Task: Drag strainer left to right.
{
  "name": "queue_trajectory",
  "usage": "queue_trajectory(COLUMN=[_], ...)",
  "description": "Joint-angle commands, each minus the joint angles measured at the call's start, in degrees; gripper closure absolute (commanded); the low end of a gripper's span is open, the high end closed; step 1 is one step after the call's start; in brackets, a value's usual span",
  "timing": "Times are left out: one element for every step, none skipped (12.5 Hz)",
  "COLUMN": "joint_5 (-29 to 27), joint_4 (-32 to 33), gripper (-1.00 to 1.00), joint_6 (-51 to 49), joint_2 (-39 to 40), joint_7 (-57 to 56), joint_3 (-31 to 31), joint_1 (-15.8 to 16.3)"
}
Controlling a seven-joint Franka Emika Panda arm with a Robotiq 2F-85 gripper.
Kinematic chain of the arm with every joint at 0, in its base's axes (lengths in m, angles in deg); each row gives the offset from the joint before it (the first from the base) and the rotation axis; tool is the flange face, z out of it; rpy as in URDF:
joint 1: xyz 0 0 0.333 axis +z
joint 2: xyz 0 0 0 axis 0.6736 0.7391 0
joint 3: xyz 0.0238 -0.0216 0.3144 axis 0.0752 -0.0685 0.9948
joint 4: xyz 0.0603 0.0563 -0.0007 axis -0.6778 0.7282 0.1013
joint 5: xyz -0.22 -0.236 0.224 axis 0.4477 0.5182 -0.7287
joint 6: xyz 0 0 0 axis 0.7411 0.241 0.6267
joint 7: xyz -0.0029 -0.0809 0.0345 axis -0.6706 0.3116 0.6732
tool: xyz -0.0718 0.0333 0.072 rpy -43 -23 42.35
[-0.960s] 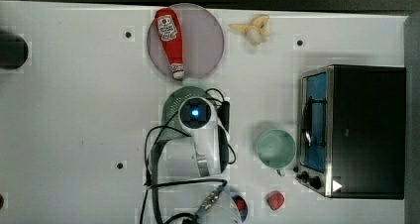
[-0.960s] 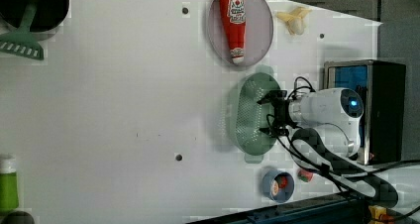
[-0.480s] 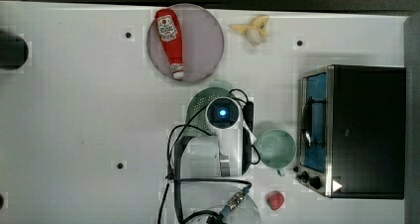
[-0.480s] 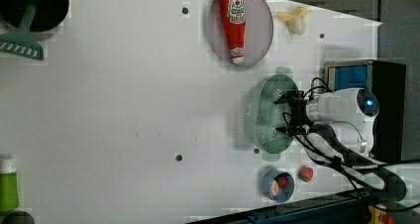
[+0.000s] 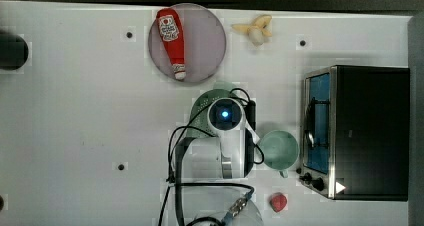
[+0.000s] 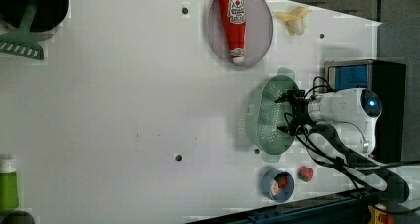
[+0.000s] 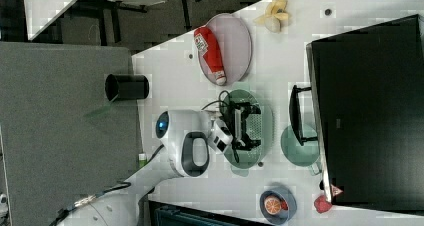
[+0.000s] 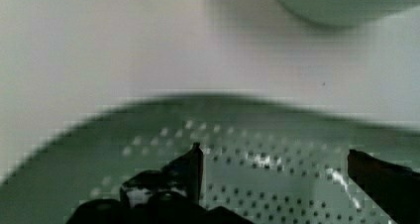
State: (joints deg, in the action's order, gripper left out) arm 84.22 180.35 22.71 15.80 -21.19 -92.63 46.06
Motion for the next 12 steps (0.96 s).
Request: queue_trajectory(joint_5=[-1.3, -1.4, -1.4, -1.8, -2.7, -4.0, -5.8, -7.5, -8.0, -8.0, -8.0, -7.7], joint_4=[-0.8, -1.3, -2.3, -3.8, -5.7, -8.1, -10.9, -13.7, -16.3, -18.6, -20.7, -22.7], gripper=[-1.00, -1.00, -1.00, -1.00, -1.00, -1.00, -1.00, -1.00, -1.00, -1.00, -1.00, -1.00], joint_6=[-3.7, -7.3, -12.4, -18.4, -24.2, -29.7, -35.5, -41.0, -46.0, -50.6, -53.6, -55.1], joint_2=[-9.8, -13.6, -17.6, -21.7, -25.6, -29.2, -32.4, -34.9, -36.9, -38.2, -38.9, -39.1], joint_7=[-10.2, -13.6, -17.2, -20.8, -24.4, -27.7, -30.8, -34.3, -39.0, -44.4, -49.1, -51.0], joint_3=[3.4, 3.7, 3.7, 3.6, 3.4, 3.2, 3.0, 2.8, 2.8, 2.8, 2.6, 2.2], joint_1=[1.0, 1.0, 1.0, 0.9, 0.9, 0.9, 0.9, 0.9, 0.9, 0.9, 0.9, 0.8])
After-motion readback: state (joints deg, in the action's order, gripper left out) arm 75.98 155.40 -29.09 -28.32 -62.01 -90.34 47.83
